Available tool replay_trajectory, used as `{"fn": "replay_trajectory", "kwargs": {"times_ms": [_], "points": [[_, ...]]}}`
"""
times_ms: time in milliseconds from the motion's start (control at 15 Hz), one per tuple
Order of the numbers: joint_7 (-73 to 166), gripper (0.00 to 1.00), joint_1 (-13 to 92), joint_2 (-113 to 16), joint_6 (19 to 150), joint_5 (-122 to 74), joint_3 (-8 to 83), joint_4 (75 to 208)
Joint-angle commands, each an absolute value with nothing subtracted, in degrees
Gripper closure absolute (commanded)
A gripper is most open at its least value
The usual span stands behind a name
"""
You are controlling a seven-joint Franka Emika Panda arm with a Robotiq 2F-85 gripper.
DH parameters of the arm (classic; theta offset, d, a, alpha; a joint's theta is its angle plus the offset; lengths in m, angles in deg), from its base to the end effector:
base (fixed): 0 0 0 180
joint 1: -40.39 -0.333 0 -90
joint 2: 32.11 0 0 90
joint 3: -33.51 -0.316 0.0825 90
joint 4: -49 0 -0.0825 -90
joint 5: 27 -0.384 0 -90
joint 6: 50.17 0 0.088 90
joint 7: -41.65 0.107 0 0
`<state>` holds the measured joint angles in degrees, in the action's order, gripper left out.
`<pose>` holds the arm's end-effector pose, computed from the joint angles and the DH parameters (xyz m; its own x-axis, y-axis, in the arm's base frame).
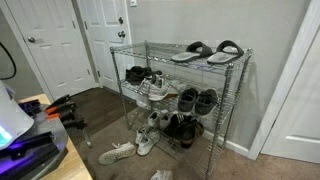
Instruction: Remove the grey shoes from the middle rack and put them on the top rack
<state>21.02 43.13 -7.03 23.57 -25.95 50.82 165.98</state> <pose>0.3514 -0.1540 0.5858 0.9599 0.0839 -0.2673 0.0252 -0.9761 -0.2160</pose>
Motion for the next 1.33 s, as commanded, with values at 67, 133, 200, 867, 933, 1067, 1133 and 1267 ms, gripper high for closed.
{"fn": "replay_trajectory", "kwargs": {"times_ms": [67,133,200,867,933,1067,1133,1267], "points": [[20.51,0.00,44.54,-7.32,23.41,-26.30,49.75,165.78],[20.51,0.00,44.54,-7.32,23.41,-26.30,49.75,165.78],[20.51,0.00,44.54,-7.32,23.41,-26.30,49.75,165.78],[19.14,0.00,44.68,-11.74,35.58,-28.03,50.73,171.12],[18.62,0.00,44.65,-12.55,38.52,-28.78,50.86,171.94],[18.94,0.00,44.93,-14.06,45.26,-29.41,50.65,173.78],[19.37,0.00,45.03,-14.24,49.68,-29.43,50.28,175.46],[20.29,0.00,45.09,-13.53,59.97,-28.31,49.21,179.39]]}}
